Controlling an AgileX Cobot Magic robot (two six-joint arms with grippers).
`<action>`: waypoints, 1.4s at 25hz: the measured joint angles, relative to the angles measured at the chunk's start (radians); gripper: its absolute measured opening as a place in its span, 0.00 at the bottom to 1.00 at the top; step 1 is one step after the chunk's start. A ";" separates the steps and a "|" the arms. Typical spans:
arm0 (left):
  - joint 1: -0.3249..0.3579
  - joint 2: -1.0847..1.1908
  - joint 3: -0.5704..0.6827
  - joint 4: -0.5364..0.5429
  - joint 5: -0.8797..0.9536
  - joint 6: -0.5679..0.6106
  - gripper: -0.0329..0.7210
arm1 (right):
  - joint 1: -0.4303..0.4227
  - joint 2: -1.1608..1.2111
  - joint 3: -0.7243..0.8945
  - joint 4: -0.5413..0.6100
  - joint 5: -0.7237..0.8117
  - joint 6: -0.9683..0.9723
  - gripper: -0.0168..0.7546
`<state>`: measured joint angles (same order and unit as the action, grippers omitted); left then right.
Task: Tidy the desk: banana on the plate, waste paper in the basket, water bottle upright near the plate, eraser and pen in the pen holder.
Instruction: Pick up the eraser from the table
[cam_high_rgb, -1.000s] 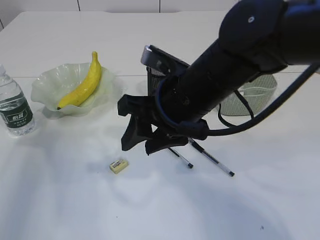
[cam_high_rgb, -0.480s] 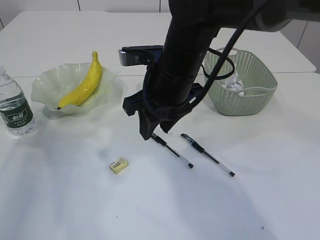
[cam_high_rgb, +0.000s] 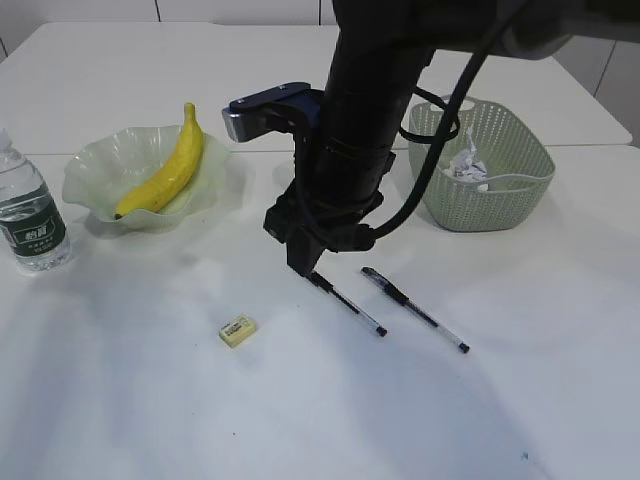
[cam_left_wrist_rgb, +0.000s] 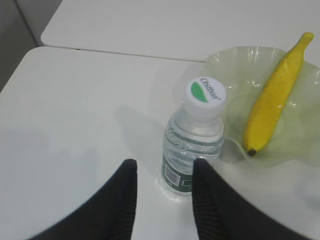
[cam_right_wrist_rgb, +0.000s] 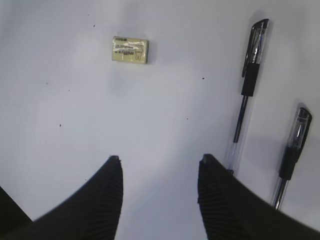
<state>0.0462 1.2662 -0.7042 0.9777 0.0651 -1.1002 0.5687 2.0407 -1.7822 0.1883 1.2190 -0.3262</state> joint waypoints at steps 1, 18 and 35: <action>0.000 0.000 0.000 0.000 0.000 0.000 0.38 | 0.000 0.004 0.000 0.000 0.002 -0.011 0.50; 0.000 0.000 0.000 -0.002 0.000 0.000 0.38 | 0.097 0.171 -0.199 -0.054 0.002 0.094 0.50; 0.000 0.000 0.000 -0.003 0.000 0.000 0.38 | 0.098 0.249 -0.261 -0.047 0.002 0.195 0.50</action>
<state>0.0462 1.2662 -0.7042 0.9748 0.0651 -1.1002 0.6671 2.2896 -2.0431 0.1413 1.2212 -0.1312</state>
